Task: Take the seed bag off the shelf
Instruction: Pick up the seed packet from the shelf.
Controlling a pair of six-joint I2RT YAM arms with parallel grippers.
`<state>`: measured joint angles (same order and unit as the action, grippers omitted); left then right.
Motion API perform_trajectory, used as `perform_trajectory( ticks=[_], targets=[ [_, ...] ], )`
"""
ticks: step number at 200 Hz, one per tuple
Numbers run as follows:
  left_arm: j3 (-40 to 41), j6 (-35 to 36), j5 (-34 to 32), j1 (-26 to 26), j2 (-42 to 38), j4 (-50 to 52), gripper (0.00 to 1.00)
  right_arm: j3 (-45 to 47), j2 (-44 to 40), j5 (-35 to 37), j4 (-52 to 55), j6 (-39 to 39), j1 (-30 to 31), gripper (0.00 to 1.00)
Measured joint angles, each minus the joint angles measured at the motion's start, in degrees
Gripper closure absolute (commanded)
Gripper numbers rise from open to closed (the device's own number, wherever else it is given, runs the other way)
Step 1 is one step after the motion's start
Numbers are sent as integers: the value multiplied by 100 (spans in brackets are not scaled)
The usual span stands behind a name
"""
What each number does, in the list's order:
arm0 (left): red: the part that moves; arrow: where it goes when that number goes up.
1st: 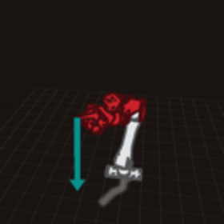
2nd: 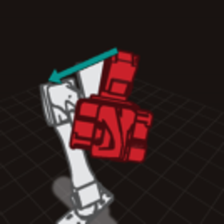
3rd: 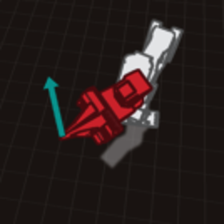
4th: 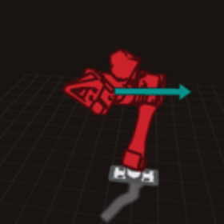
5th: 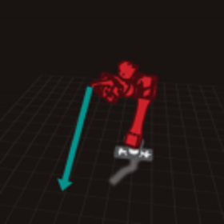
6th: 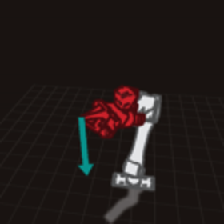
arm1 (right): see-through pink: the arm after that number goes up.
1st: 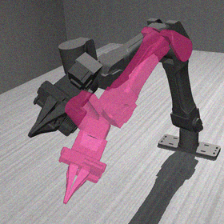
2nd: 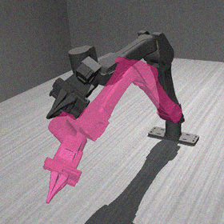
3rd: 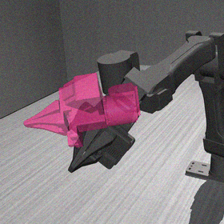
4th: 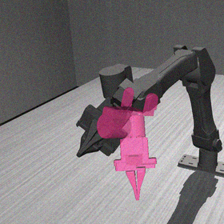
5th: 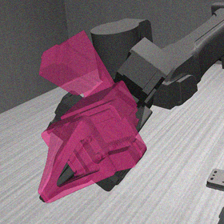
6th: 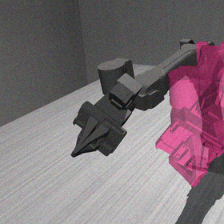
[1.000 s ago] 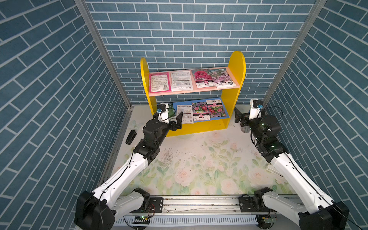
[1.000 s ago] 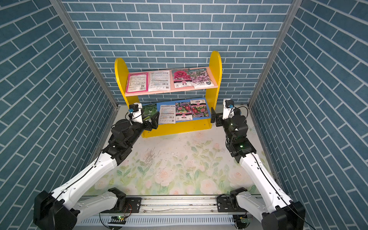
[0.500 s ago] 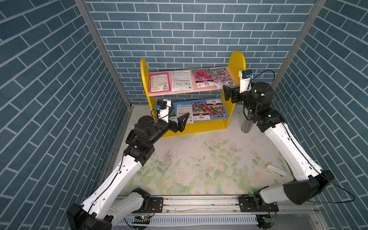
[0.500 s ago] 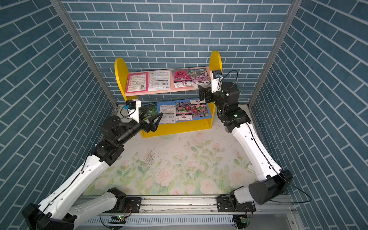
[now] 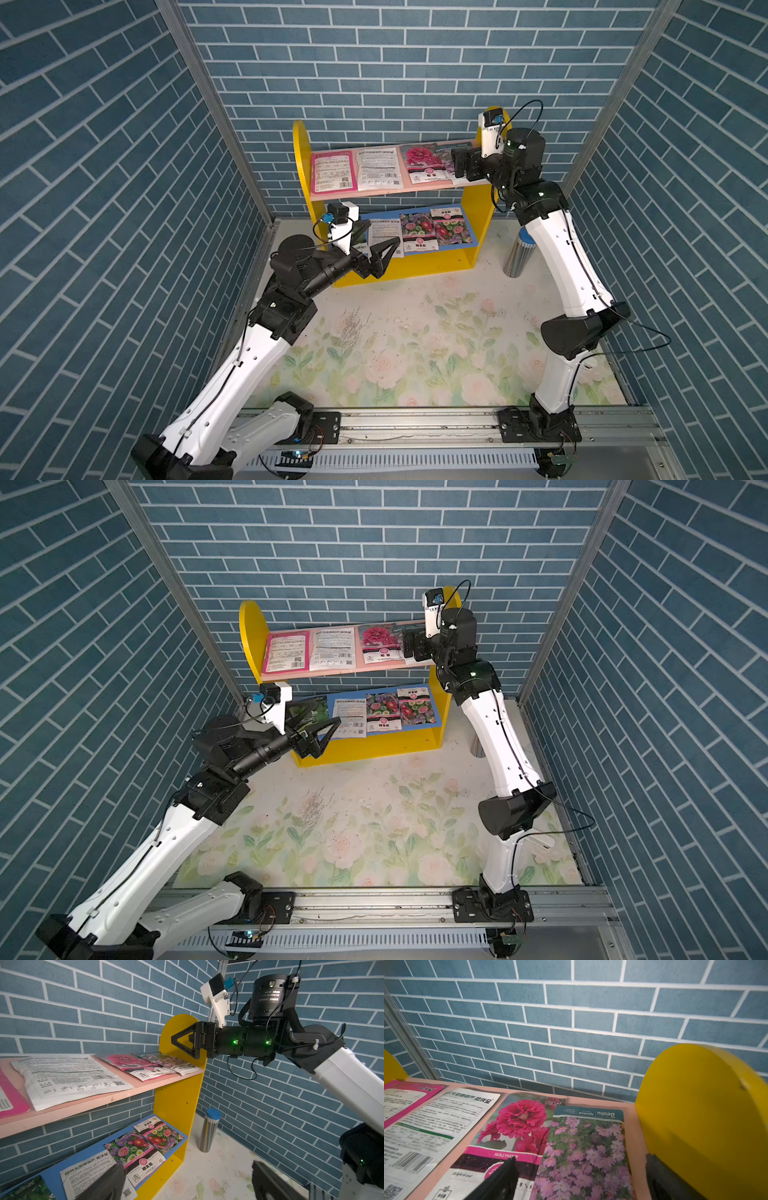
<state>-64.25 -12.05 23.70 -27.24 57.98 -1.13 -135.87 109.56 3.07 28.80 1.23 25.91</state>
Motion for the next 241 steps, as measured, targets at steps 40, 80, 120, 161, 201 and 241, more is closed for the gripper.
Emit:
perform_trajectory(
  ticks=[40, 80, 120, 161, 201, 241],
  targets=[
    [-2, -66, 9, 0, -17, 92, 0, -35, 162, 50, 339, -2, 9, 4],
    [-2, -155, 17, 0, -17, 92, 0, -9, 208, 129, 518, -2, 7, 4],
    [-2, -229, 11, 0, -15, 92, 0, 356, 125, 236, 356, 46, -13, 5],
    [-2, -251, -31, 0, -15, 92, 0, 809, -214, 372, 262, 48, -44, 5],
    [-2, -273, -50, 0, -11, 94, 0, 1178, -542, 487, 251, 48, -59, 5],
    [0, -280, -94, 0, -11, 96, 0, 1327, -710, 525, 271, 52, -59, 6]
  ],
)
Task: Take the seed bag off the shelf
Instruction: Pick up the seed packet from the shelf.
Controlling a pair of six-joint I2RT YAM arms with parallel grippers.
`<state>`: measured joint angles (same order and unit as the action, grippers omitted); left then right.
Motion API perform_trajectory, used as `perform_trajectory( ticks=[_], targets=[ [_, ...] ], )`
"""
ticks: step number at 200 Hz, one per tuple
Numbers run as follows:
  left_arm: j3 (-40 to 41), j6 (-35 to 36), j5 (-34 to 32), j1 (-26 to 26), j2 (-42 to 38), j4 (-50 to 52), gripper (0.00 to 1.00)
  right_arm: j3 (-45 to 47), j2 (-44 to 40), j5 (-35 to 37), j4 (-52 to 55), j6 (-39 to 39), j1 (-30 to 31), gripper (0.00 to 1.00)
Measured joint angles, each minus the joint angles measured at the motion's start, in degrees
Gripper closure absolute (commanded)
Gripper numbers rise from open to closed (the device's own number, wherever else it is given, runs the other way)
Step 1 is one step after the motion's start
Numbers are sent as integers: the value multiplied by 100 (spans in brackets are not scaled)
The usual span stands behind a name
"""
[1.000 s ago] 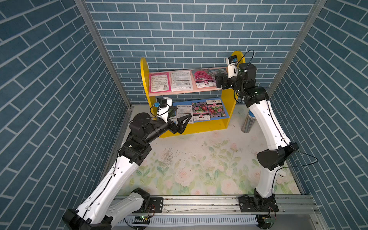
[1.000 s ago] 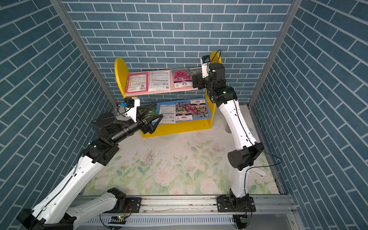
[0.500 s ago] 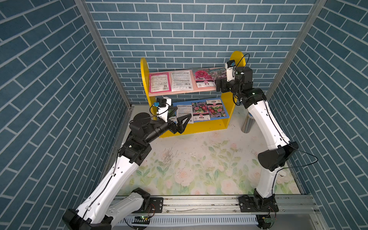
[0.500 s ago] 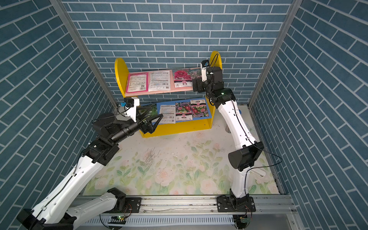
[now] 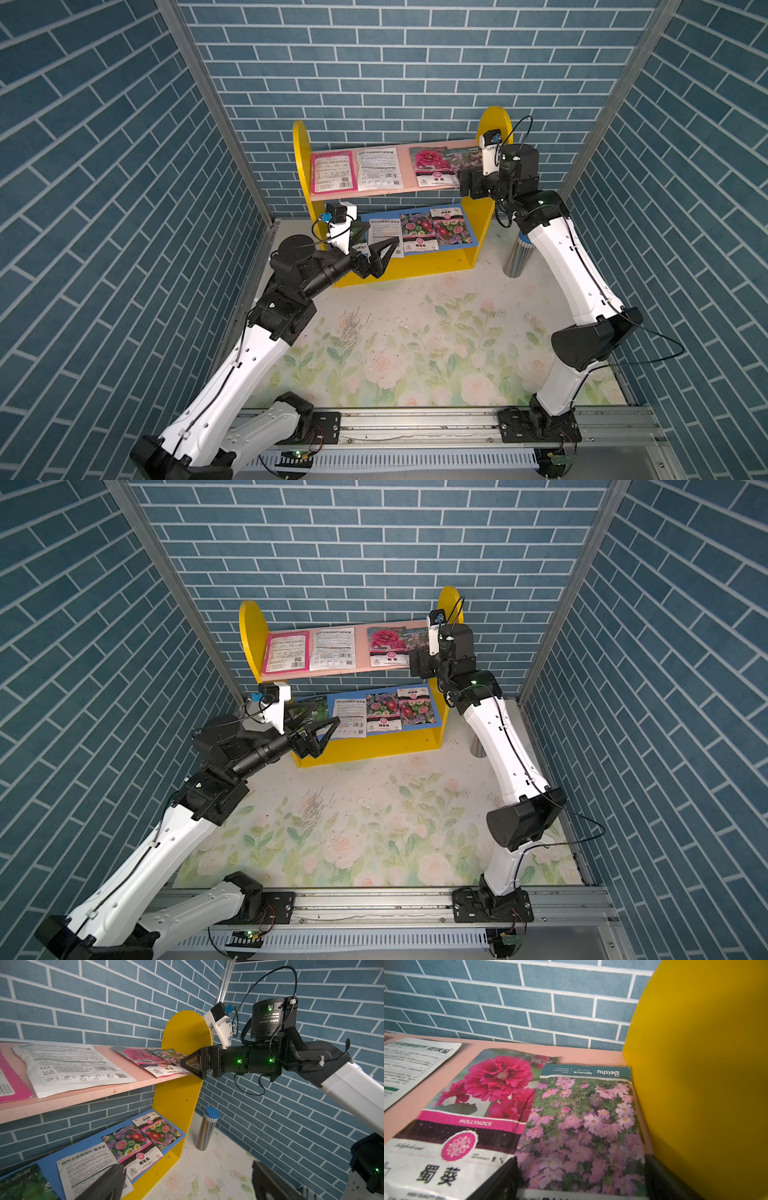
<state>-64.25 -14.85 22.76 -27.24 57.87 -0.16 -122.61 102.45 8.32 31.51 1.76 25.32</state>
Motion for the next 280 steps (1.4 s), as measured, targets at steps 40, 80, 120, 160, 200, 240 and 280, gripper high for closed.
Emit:
perform_trajectory(
  ticks=[40, 80, 120, 160, 200, 240, 280],
  targets=[
    [0, -146, -120, 0, 70, -7, 0, 2, -142, -140, -7, 17, -13, 4],
    [-46, -319, -236, -2, 238, 44, 0, 599, -756, -680, -245, 334, -234, 7],
    [-247, -341, -232, -2, 348, 199, 0, 2070, -2000, -1648, -879, 1064, -1163, 7],
    [-258, -328, -120, -2, 317, 184, 0, 2938, -2605, -2389, -1427, 1652, -1589, 11],
    [-258, -245, -76, -4, 249, 160, 0, 3847, -2726, -3265, -2197, 2479, -2009, 13],
    [-258, -111, -63, -4, 85, 162, 0, 4157, -2616, -3799, -2855, 3165, -2046, 15],
    [-258, 22, -105, -4, -26, 160, 0, 4212, -2581, -4015, -3373, 3615, -2046, 19]
  ],
)
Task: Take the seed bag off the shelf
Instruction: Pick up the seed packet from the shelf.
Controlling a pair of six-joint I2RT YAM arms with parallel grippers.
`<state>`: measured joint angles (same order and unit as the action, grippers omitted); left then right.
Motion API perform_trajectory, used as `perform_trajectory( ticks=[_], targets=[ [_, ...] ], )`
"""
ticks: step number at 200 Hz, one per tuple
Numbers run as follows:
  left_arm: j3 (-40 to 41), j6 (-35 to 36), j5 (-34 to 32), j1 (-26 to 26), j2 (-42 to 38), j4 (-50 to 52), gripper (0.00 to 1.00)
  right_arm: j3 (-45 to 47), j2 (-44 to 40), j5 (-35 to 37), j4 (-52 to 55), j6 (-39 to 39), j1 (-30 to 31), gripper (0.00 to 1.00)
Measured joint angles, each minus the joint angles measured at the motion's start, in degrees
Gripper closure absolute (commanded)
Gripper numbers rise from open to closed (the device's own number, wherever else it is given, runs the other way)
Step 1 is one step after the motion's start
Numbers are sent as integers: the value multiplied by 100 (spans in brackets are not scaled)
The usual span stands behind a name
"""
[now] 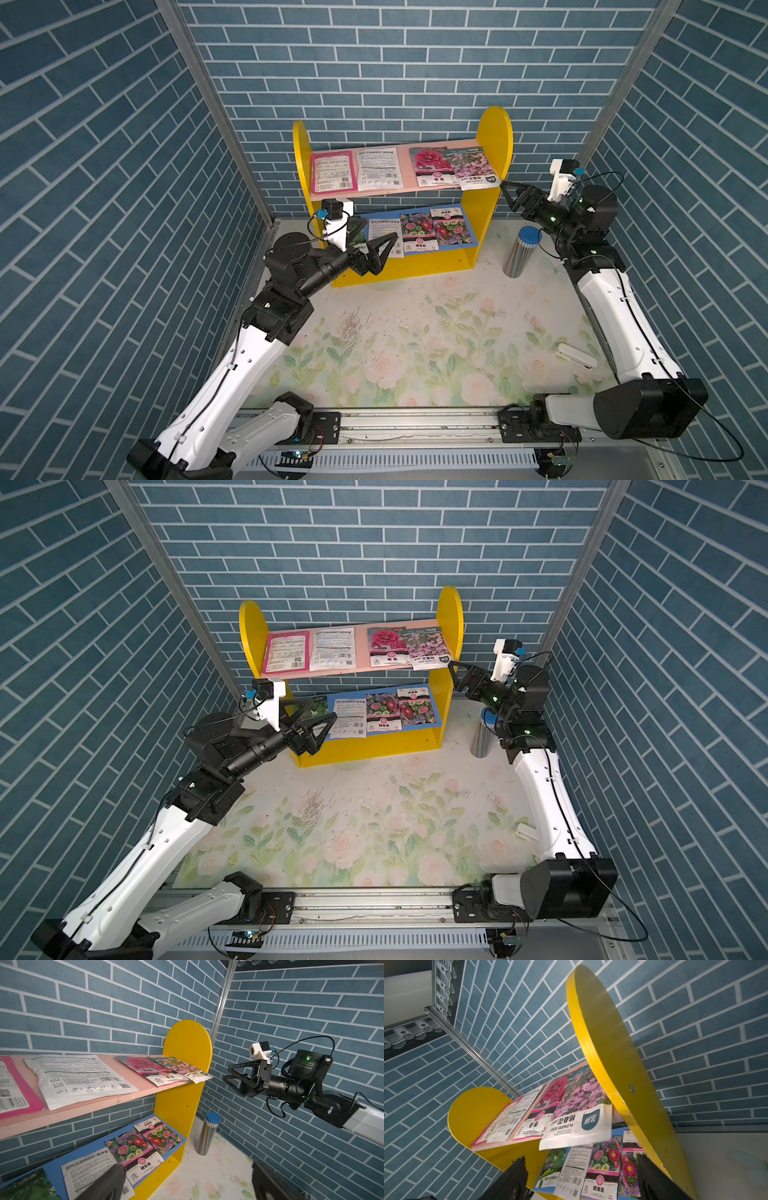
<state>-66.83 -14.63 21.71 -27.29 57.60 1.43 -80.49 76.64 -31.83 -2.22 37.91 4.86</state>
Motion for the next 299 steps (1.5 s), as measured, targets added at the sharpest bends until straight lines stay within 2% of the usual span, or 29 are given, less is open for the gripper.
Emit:
perform_trajectory(
  ticks=[91, 210, 299],
  targets=[
    [11, 31, -173, 0, 2, 7, 0, 22, 570, -258, -737, 754, 0, 28],
    [11, 4, -192, 0, 275, 22, 0, 37, 1123, -634, -1287, 1272, 7, 54],
    [11, -17, -107, 0, 321, 22, 0, -39, 1187, -691, -1453, 1537, 33, 64]
  ],
)
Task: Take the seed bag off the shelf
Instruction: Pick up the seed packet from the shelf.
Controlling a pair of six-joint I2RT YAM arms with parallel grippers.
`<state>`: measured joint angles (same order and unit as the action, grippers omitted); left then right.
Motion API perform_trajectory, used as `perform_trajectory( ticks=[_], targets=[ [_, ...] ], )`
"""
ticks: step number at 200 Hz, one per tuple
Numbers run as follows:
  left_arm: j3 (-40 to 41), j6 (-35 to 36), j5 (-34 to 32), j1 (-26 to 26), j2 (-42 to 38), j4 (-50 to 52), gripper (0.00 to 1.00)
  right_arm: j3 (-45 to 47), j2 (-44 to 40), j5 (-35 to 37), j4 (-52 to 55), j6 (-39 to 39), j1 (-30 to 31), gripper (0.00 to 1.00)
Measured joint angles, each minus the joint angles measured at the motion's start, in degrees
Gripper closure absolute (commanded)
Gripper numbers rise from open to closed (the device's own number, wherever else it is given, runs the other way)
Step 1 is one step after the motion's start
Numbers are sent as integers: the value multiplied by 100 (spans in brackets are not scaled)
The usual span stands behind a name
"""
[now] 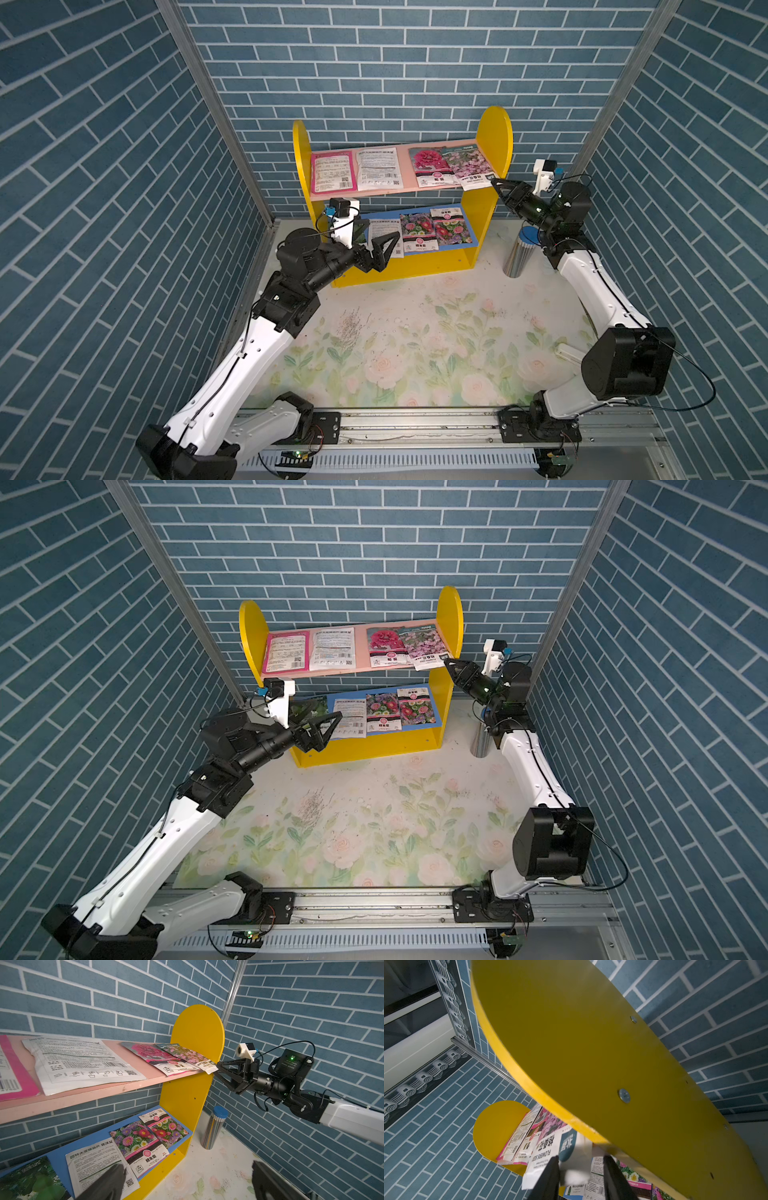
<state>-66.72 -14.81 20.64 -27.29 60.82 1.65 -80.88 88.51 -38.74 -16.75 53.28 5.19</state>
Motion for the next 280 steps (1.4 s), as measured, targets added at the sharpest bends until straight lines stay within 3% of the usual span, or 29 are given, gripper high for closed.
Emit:
perform_trajectory(
  ticks=[94, 180, 280],
  targets=[
    [0, -2, 0, 0, -7, 2, 0, 7, -122, -31, -398, 52, 44, 66],
    [0, -20, 2, 0, -7, 2, 0, 7, -131, -13, -496, 136, 44, 100],
    [-87, -389, 249, 0, 164, -269, 0, 7, -131, -81, -1248, 201, 44, 100]
  ],
)
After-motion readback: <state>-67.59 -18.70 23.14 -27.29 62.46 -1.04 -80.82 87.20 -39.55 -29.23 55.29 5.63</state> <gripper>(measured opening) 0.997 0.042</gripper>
